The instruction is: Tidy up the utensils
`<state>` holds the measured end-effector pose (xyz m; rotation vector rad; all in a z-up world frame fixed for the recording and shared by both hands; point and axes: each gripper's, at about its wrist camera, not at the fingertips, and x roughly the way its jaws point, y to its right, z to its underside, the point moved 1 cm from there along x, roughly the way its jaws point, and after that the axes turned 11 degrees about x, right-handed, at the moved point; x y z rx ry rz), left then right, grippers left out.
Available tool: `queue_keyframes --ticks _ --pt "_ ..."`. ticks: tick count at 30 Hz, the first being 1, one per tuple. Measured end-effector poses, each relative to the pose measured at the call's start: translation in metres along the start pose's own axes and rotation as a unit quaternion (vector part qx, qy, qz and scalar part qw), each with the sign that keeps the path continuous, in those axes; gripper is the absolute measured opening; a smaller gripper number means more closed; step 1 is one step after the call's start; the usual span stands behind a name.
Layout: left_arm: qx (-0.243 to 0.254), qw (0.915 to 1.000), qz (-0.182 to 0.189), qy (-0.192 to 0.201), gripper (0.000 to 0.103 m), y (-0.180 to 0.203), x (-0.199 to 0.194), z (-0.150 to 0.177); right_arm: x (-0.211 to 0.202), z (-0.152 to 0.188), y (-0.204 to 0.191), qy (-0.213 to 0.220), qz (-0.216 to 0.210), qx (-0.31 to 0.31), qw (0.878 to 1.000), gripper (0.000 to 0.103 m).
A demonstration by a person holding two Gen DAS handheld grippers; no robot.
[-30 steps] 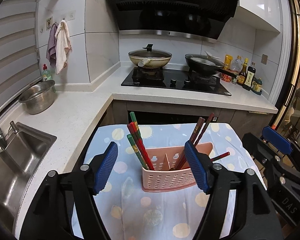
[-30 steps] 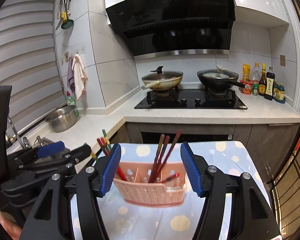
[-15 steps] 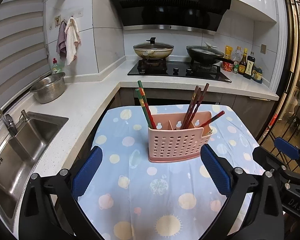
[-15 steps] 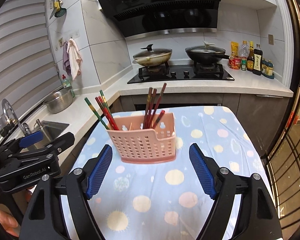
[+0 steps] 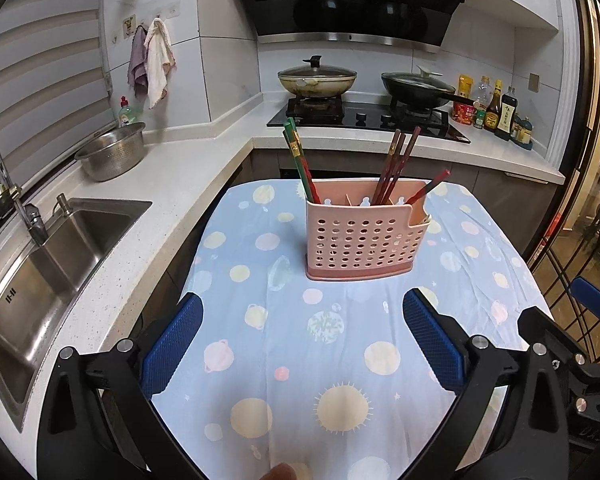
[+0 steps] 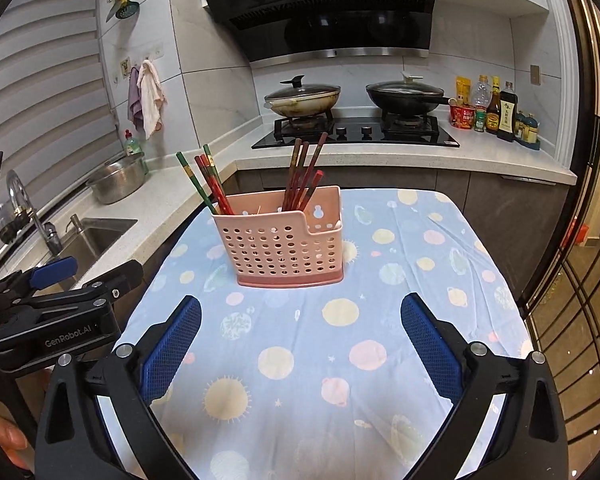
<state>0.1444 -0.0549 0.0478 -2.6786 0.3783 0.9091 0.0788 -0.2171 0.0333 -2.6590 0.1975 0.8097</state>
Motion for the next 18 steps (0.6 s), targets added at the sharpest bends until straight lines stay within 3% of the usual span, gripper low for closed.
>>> queue_keyframes --ticks 18 --pt "-0.012 0.9996 -0.013 -0.024 0.096 0.001 -0.001 0.024 -0.001 0.018 0.000 -0.007 0.018 -0.020 1.000 0.096"
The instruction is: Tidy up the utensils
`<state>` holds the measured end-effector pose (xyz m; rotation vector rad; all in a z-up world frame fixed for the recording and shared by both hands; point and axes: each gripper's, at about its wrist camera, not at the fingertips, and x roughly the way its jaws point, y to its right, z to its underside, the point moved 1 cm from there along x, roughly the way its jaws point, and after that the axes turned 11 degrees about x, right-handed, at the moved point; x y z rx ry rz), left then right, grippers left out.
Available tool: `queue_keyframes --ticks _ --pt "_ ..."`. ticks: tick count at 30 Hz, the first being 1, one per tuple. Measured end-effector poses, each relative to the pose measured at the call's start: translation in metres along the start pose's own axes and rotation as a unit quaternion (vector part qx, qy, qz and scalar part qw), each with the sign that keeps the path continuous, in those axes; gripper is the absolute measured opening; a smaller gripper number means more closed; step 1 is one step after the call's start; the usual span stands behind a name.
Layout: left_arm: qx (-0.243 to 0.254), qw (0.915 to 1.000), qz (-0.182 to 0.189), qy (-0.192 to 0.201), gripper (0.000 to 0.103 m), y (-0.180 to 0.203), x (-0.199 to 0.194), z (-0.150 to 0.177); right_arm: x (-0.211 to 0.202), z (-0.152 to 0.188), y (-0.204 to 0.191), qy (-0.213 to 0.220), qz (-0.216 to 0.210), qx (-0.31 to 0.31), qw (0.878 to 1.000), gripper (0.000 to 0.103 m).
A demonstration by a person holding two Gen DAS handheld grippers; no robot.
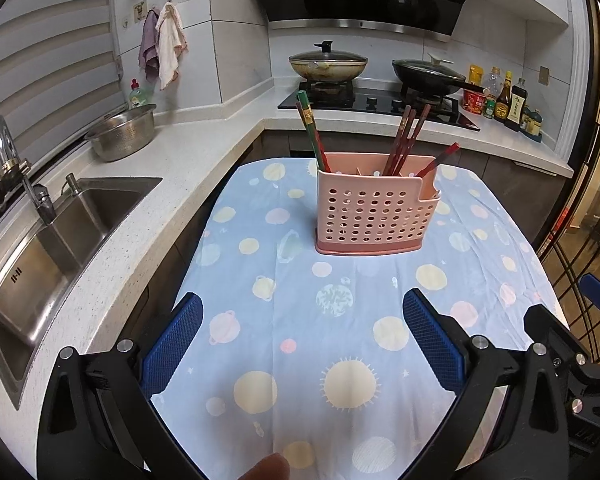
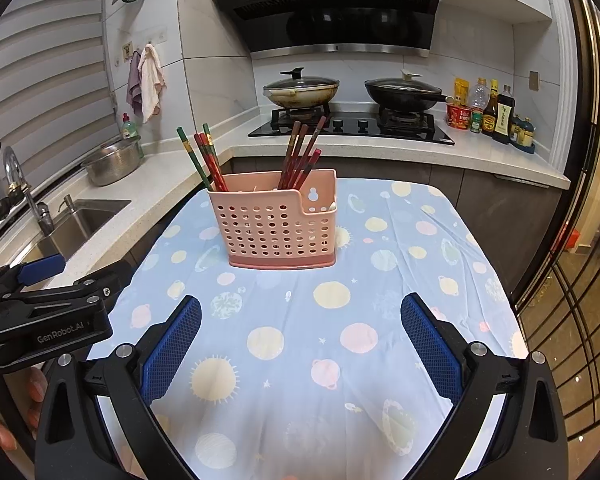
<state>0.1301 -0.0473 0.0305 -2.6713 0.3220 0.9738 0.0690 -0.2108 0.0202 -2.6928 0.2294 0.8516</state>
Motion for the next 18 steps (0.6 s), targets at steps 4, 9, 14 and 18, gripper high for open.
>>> queue_keyframes --ticks 4,9,14,18 --pt "-0.003 1.0000 -0.001 -0.005 0.096 -0.0021 0.0018 0.0027 0.0006 0.0013 0.0015 -0.002 0.001 0.002 1.000 0.096" --pt "-0.002 1.0000 -0.003 -0.005 0.096 -0.0015 0.0008 0.0044 0.0008 0.0033 0.0017 -0.003 0.003 0.000 1.000 0.096" --pt "-0.004 1.0000 -0.002 -0.003 0.096 -0.0015 0.0004 0.0047 0.0015 0.0039 0.0016 -0.004 0.005 -0.002 1.000 0.097" --pt "-0.005 1.0000 0.000 -0.003 0.096 -0.0015 -0.0004 0.0049 0.0015 0.0038 0.0020 -0.003 0.006 -0.001 1.000 0.096"
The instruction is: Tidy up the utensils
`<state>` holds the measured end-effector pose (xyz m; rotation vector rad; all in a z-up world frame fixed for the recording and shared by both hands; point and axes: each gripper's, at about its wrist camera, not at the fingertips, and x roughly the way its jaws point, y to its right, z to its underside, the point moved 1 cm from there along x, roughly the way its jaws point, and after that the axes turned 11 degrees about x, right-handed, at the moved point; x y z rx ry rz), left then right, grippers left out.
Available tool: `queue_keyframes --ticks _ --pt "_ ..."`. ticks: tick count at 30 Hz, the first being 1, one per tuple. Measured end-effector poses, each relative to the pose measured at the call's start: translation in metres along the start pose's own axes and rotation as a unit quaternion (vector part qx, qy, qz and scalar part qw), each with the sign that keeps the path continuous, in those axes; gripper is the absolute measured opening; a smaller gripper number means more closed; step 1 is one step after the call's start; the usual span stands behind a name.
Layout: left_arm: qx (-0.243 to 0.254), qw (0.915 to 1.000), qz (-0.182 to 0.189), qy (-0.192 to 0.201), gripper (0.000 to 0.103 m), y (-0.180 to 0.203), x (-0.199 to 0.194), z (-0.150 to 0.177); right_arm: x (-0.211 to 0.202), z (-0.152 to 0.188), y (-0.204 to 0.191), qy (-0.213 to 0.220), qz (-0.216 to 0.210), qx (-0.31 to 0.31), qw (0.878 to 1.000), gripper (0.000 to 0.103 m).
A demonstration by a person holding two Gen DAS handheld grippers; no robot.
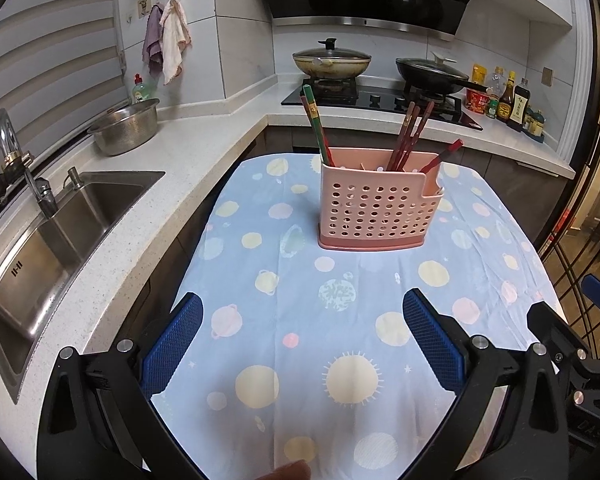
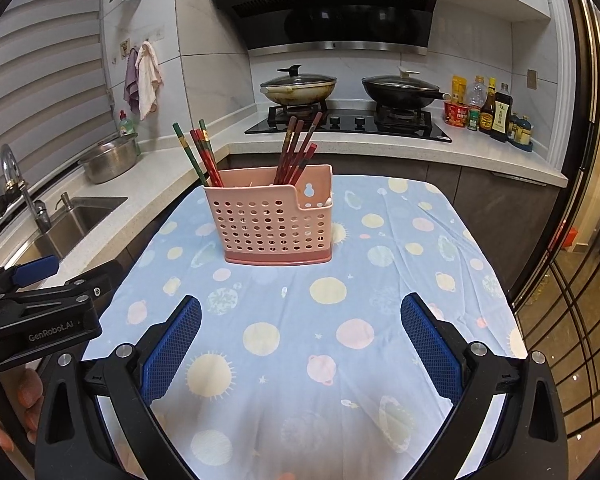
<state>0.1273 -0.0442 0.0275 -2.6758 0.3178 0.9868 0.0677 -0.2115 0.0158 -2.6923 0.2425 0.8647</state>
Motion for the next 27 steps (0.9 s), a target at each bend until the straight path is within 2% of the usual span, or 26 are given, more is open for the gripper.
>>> queue_keyframes --ticks 10,27 --pt "0.009 0.9999 0.007 0.003 0.096 0.0035 -0.0009 -0.0023 0.0020 0.0006 0.0013 -0.003 0.000 0.000 1.000 0.096" --pt "0.015 0.9999 -0.001 -0.003 0.096 0.0062 0.0048 -0.0006 0.0044 0.0031 0.0035 -0.008 0.000 0.006 1.000 0.097"
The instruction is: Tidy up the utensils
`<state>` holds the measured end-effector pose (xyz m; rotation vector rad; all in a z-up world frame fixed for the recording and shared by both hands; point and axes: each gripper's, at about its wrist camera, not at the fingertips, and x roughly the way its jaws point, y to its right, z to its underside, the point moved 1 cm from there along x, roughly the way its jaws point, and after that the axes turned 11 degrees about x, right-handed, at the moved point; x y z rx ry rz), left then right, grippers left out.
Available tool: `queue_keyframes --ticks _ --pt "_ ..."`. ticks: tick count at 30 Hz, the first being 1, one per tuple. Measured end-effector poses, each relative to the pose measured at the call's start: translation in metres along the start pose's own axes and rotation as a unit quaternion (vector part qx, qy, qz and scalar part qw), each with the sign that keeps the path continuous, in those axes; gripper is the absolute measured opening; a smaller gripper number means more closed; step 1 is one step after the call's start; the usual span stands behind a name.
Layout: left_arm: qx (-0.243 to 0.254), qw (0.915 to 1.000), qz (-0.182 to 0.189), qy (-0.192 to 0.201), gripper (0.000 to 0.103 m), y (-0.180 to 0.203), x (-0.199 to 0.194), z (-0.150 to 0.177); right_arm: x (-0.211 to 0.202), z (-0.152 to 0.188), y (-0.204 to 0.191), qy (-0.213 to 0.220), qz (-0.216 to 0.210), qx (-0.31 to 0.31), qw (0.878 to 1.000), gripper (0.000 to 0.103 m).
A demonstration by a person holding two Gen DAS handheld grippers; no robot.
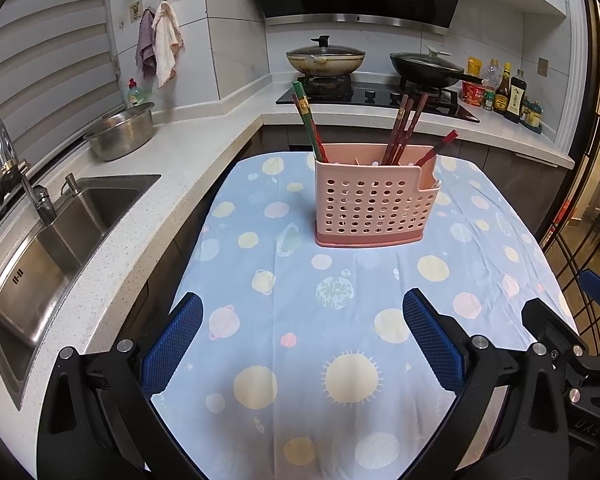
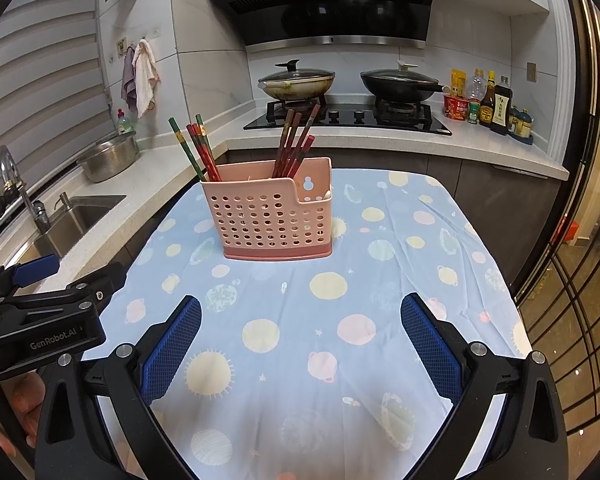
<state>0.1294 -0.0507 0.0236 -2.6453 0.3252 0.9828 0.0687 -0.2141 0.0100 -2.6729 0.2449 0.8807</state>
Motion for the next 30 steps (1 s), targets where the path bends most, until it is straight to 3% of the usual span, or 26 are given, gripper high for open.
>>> queue_keyframes --ticks 30 --pt "0.008 0.9999 0.014 0.001 0.096 0.0031 0.0049 0.0008 0.0057 -0.0026 0.0012 -0.005 0.005 0.004 1.000 0.097"
